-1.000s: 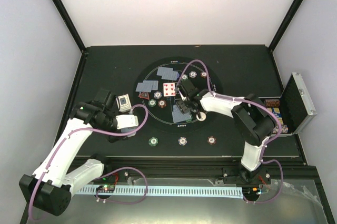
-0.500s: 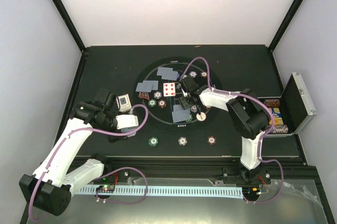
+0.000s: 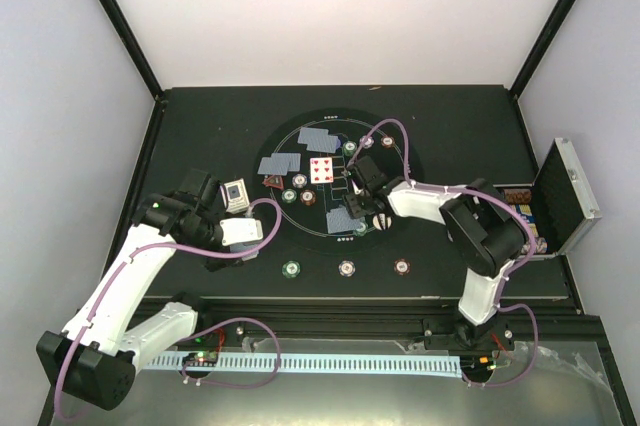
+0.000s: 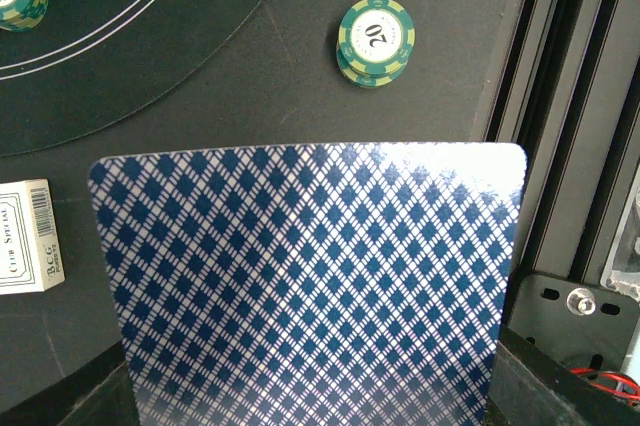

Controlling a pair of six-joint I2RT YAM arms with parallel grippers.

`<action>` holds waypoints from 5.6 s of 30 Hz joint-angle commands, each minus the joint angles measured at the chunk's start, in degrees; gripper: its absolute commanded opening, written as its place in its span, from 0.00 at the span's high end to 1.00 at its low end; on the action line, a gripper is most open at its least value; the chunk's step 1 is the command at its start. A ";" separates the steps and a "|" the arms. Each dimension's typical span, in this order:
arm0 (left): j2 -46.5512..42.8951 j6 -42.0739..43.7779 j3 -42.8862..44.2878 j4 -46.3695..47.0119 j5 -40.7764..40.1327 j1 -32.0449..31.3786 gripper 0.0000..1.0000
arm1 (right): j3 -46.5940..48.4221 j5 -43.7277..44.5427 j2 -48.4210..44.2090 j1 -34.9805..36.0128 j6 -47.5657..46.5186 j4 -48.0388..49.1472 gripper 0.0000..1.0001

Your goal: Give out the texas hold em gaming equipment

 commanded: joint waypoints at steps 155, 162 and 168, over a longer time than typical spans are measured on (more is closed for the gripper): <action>0.25 0.85 1.54 -1.40 0.14 0.15 0.98 | 3.00 23.15 -10.45 6.29 -37.97 12.88 0.99; 0.23 0.44 1.31 -1.13 0.44 0.25 0.98 | 0.56 27.98 -0.27 8.08 -59.98 33.83 0.99; 0.57 0.54 2.13 -1.00 0.23 0.23 0.98 | 4.67 23.51 5.46 8.10 -57.88 25.41 0.99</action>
